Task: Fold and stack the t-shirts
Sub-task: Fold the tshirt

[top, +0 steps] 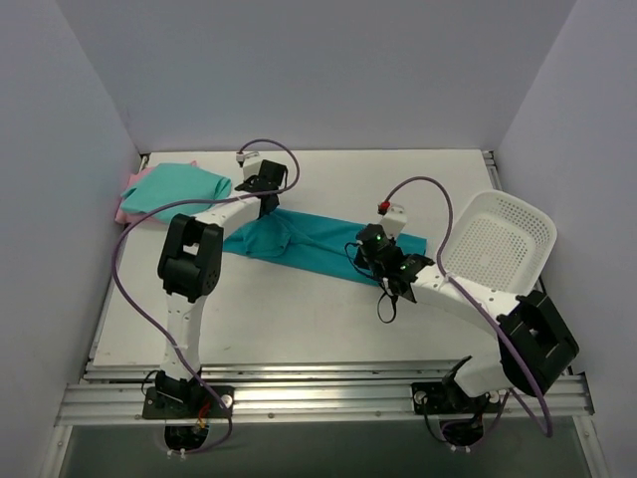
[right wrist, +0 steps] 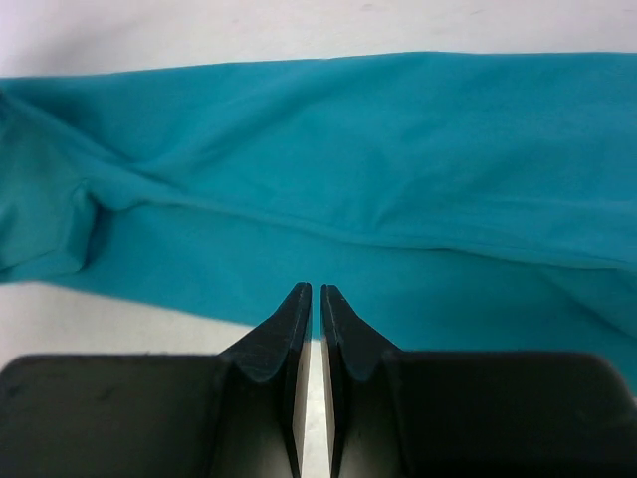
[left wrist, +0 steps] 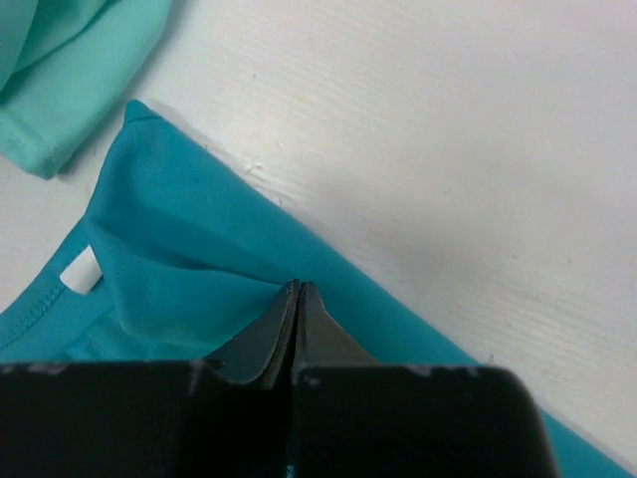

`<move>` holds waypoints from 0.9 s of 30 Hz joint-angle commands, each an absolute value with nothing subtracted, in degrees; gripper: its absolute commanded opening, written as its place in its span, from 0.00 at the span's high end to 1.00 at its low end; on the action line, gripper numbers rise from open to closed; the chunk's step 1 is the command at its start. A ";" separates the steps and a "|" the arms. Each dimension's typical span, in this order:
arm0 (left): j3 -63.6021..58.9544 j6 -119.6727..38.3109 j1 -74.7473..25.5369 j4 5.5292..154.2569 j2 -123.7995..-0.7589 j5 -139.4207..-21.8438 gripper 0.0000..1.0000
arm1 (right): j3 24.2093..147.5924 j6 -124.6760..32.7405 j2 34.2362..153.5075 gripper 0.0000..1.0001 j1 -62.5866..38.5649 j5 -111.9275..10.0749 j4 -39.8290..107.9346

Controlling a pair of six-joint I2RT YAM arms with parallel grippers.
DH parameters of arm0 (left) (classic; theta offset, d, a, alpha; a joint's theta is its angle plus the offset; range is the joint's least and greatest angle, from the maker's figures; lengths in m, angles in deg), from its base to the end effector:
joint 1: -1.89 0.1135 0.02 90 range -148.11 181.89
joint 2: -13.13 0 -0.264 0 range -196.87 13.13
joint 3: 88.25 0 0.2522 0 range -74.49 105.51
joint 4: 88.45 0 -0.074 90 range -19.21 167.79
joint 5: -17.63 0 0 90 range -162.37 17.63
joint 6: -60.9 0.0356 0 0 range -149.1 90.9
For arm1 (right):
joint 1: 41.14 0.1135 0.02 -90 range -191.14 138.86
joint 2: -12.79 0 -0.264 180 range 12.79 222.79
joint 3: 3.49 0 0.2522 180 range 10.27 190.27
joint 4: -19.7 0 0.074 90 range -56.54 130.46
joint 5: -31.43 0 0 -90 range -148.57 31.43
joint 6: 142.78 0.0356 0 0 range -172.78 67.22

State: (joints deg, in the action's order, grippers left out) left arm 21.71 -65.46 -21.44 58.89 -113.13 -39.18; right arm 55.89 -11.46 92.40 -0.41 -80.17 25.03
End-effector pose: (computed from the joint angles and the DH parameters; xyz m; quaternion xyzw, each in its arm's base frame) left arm 0.4543 -0.1747 0.1773 -0.2013 0.8804 0.0648 0.4245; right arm 0.2402 0.1895 0.2398 0.1042 0.8305 0.2242 0.4992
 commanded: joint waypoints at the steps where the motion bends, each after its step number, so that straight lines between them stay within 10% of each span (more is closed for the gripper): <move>1: 26.40 -61.98 -20.08 60.65 -115.28 -40.64 0.98 | 56.24 -12.00 94.88 0.94 -2.64 -83.53 27.22; 27: 17.26 -66.80 -19.29 61.18 -110.44 -49.60 0.98 | 52.98 -10.95 102.62 0.96 -4.14 -81.77 23.53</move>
State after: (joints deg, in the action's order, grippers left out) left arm 16.86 -65.48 -19.03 60.38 -112.39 -47.68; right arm 53.45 -11.22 102.63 -3.71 -81.09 23.89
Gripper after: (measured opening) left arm 0.031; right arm 0.045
